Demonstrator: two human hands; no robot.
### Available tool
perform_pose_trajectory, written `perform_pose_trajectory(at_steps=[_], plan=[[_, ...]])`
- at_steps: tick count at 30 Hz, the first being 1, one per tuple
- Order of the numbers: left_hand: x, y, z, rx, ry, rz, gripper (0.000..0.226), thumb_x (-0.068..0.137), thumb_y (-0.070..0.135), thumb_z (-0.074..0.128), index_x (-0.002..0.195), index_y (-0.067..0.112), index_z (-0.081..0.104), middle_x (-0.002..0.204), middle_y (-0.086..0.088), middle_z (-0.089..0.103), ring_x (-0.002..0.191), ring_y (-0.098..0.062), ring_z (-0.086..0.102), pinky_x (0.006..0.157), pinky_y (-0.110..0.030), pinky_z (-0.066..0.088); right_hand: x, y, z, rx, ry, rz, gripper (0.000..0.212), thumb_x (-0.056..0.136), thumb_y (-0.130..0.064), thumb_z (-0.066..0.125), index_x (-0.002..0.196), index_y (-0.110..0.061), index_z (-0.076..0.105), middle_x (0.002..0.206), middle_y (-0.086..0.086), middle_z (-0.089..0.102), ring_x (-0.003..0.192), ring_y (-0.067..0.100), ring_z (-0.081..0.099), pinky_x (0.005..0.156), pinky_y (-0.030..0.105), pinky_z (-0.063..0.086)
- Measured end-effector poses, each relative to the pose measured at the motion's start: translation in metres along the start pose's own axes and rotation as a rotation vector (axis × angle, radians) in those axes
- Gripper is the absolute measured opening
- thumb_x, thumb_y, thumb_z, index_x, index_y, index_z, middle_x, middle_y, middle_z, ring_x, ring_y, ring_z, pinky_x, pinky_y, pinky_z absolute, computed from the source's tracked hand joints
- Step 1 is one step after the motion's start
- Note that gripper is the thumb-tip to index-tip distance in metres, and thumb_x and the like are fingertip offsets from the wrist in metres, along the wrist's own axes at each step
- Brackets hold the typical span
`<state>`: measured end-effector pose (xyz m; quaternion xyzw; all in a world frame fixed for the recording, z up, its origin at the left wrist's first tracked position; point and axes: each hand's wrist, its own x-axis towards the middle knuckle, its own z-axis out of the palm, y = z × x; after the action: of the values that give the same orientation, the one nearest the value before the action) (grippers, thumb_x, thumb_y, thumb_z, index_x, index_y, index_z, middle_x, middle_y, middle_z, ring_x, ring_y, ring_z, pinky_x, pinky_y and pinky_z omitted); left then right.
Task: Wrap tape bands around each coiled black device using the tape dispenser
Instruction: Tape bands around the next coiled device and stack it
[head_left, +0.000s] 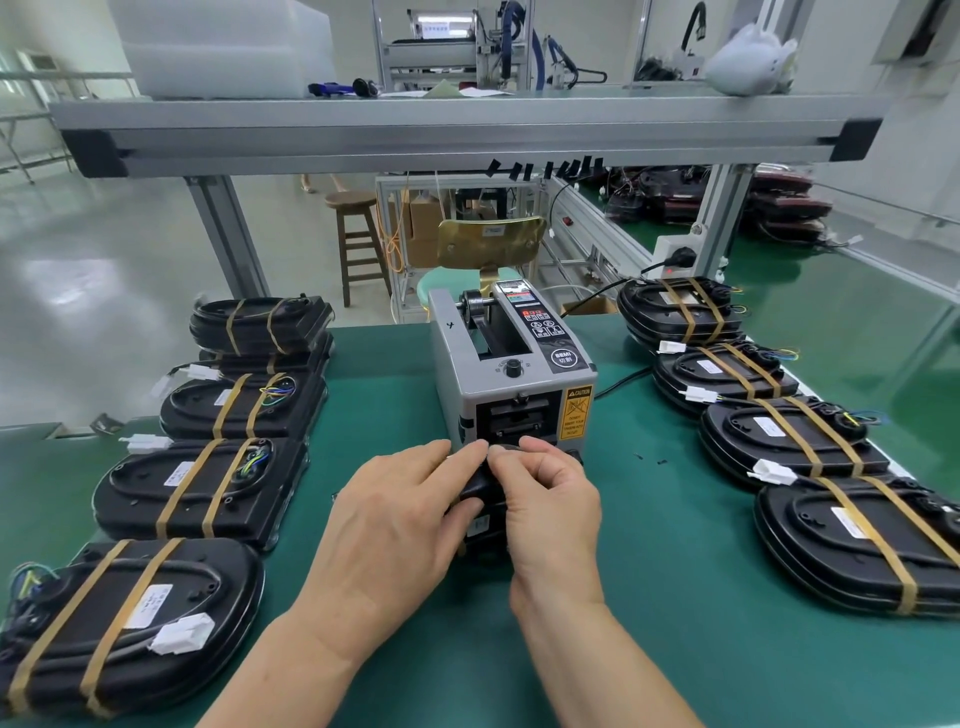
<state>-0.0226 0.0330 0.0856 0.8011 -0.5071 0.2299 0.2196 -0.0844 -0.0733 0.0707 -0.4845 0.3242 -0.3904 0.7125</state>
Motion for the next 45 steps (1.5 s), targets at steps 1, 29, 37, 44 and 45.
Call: perform_pose_trajectory(at_steps=[1, 29, 37, 44, 45], plan=[[0.000, 0.000, 0.001, 0.017, 0.014, 0.005, 0.044, 0.073, 0.017, 0.082, 0.116, 0.013, 0.072, 0.098, -0.004, 0.072, 0.081, -0.026, 0.069, 0.066, -0.035, 0.056, 0.001, 0.001, 0.000, -0.006, 0.000, -0.003, 0.024, 0.080, -0.010, 0.078, 0.057, -0.016, 0.073, 0.114, -0.007, 0.061, 0.104, 0.006, 0.062, 0.084, 0.027, 0.049], [0.000, 0.002, -0.001, 0.078, -0.063, 0.035, 0.042, 0.090, 0.032, 0.046, 0.125, 0.026, 0.068, 0.095, -0.005, 0.065, 0.070, -0.027, 0.060, 0.055, -0.039, 0.051, 0.041, 0.011, -0.041, -0.123, -0.065, 0.004, 0.008, 0.095, -0.012, 0.062, 0.093, -0.015, 0.069, 0.091, 0.003, 0.074, 0.087, 0.016, 0.068, 0.078, 0.024, 0.053], [-0.002, -0.002, 0.000, -0.269, 0.084, -0.033, 0.043, 0.094, 0.029, 0.050, 0.136, 0.021, 0.059, 0.108, -0.001, 0.057, 0.095, -0.023, 0.059, 0.078, -0.042, 0.051, 0.040, 0.017, -0.078, -0.022, -0.731, 0.060, 0.060, 0.085, -0.032, 0.074, 0.139, -0.020, 0.051, 0.135, 0.006, 0.063, 0.128, 0.023, 0.057, 0.107, 0.037, 0.045], [-0.004, -0.002, -0.004, -0.480, 0.122, -0.097, 0.053, 0.089, 0.032, 0.054, 0.142, 0.026, 0.050, 0.117, 0.007, 0.054, 0.104, -0.015, 0.057, 0.093, -0.032, 0.045, 0.032, 0.009, -0.065, -0.106, -0.594, -0.101, 0.054, 0.078, -0.011, 0.076, 0.126, -0.029, 0.058, 0.118, 0.001, 0.070, 0.112, 0.016, 0.065, 0.093, 0.030, 0.052], [-0.004, -0.002, -0.005, -0.473, 0.117, -0.102, 0.059, 0.087, 0.036, 0.057, 0.144, 0.024, 0.047, 0.121, 0.006, 0.052, 0.109, -0.015, 0.056, 0.097, -0.031, 0.043, 0.030, 0.007, -0.062, -0.131, -0.580, -0.144, 0.053, 0.078, -0.012, 0.077, 0.124, -0.030, 0.058, 0.118, 0.001, 0.070, 0.113, 0.018, 0.065, 0.097, 0.033, 0.051]])
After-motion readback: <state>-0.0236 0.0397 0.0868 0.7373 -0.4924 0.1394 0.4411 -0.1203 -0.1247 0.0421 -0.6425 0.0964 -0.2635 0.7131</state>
